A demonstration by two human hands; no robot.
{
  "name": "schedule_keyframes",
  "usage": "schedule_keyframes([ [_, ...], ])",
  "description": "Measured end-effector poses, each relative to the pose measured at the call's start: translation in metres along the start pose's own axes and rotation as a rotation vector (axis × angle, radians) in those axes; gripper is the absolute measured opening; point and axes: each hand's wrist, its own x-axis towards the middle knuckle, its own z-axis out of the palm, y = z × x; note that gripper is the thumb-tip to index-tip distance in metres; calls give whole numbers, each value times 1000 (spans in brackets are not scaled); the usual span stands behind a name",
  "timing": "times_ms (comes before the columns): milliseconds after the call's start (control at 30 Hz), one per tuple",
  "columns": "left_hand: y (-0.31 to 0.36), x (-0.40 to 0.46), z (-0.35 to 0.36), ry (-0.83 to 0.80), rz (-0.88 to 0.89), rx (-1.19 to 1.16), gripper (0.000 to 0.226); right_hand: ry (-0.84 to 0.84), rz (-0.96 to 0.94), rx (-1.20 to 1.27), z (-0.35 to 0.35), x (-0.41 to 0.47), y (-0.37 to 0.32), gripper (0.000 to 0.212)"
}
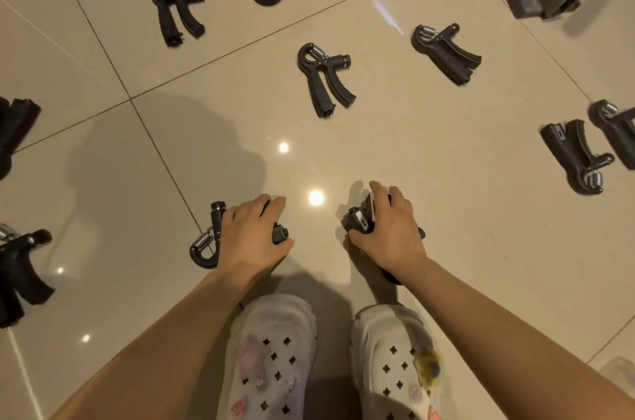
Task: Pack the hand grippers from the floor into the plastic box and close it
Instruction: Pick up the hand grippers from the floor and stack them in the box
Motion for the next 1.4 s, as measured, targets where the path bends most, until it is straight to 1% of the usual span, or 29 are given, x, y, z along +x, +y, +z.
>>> schedule_keyframes([
  [100, 1, -8, -10, 58, 34, -26, 60, 12, 13, 57, -15, -11, -5, 83],
  [233, 12, -19, -37, 96, 46, -63, 65, -32, 18, 47, -40, -36, -16, 91],
  [333, 24, -27, -58, 139, 83, -93, 71, 0, -23, 91, -59, -64, -20, 94],
  [433, 38, -41, -74, 204, 129, -212, 75, 58, -117, 127, -79, -95, -24, 96],
  [533, 63, -57, -99, 190, 150, -327, 76, 112, -267, 82, -106, -130, -35, 95],
  [600, 87, -68, -121, 202, 242, -347, 72, 167, -339, 27, -127, -155, -41, 95],
  [700, 128, -87, -163, 197, 369, -369, 68, 259, -376, -50, -156, -198, -43, 95],
  [867, 182, -128, -222, 158, 598, -385, 68, 480, -279, -54, -192, -286, -34, 94],
  [1000, 220, -169, -253, 101, 780, -354, 67, 585, -214, -60, -206, -356, -31, 92],
  [1100, 243, -199, -269, 62, 885, -301, 69, 623, -160, -82, -212, -402, -31, 92],
  [1267, 271, -239, -284, 22, 1002, -235, 71, 654, -71, -96, -217, -463, -27, 88],
  [1400, 281, -258, -291, 0, 1046, -169, 72, 631, 39, -70, -220, -501, -20, 87],
])
